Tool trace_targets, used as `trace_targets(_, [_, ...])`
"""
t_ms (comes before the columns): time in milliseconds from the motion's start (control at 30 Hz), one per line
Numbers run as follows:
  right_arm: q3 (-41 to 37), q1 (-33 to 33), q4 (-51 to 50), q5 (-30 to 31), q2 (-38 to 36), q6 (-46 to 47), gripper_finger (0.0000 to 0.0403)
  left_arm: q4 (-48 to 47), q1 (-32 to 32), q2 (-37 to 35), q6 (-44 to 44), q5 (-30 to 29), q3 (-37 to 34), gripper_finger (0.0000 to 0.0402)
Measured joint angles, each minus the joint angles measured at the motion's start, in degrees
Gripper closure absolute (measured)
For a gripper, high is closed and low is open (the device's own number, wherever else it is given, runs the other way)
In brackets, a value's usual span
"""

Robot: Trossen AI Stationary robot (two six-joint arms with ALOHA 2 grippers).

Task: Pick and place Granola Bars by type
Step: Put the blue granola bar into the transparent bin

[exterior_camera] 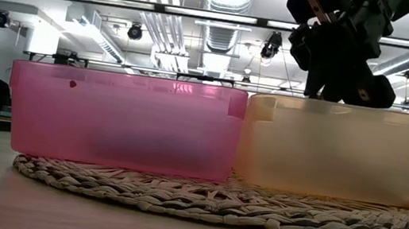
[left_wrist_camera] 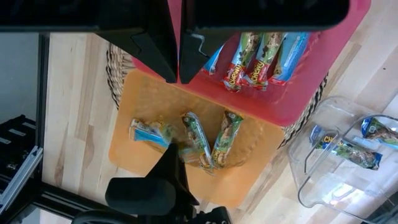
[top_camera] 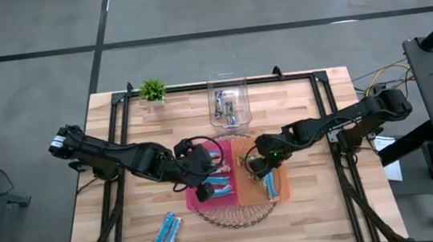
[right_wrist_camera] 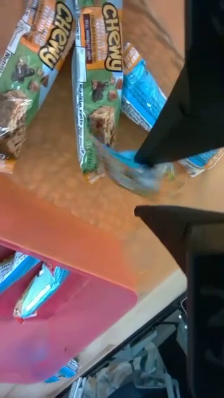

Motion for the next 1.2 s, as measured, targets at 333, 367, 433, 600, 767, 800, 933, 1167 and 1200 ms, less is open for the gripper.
trace_targets(333, [0.0,0.1,0.1,0.1,-0.3,-1.4,0.0207,0.0,0.0,0.0,0.0,0.0,0.0,0.0401])
trace_targets(367, [0.2,0.1,0.0,-0.8,-0.4,-2.3,0.0204,0.0,0.0,0.0,0.1,0.0,0.0,0.0401])
trace_targets(433, [0.9,0.2,0.2,-2.4,-0.7,-4.5,0.0202,0.0,0.0,0.0,0.2,0.0,0.0,0.0401])
trace_targets(600, [2.2,1.0,0.1,-3.6,-1.9,-8.2,0.0209,-0.3,0.0,0.0,0.9,0.0,0.0,0.0401])
trace_targets(767, [5.3,3.3,0.0,-4.4,-3.7,-11.4,0.0223,-0.6,0.0,-0.2,0.8,0.0,0.0,0.0401])
trace_targets(800, [6.0,4.1,0.0,-4.6,-4.3,-12.4,0.0228,-0.5,-0.1,-0.4,0.6,0.1,0.0,0.0401])
trace_targets(933, [8.7,8.5,-1.7,-1.6,-7.5,-15.6,0.0258,-0.5,-0.6,-2.2,1.1,0.4,0.2,0.0401])
trace_targets(1167, [10.1,15.4,-3.0,13.8,-15.3,-18.7,0.0348,-1.7,-0.8,-6.6,3.7,-1.8,0.2,0.0401])
trace_targets(1200, [10.1,15.9,-2.9,15.3,-16.3,-18.7,0.0360,-2.3,-0.8,-7.1,3.8,-2.5,0.2,0.0401])
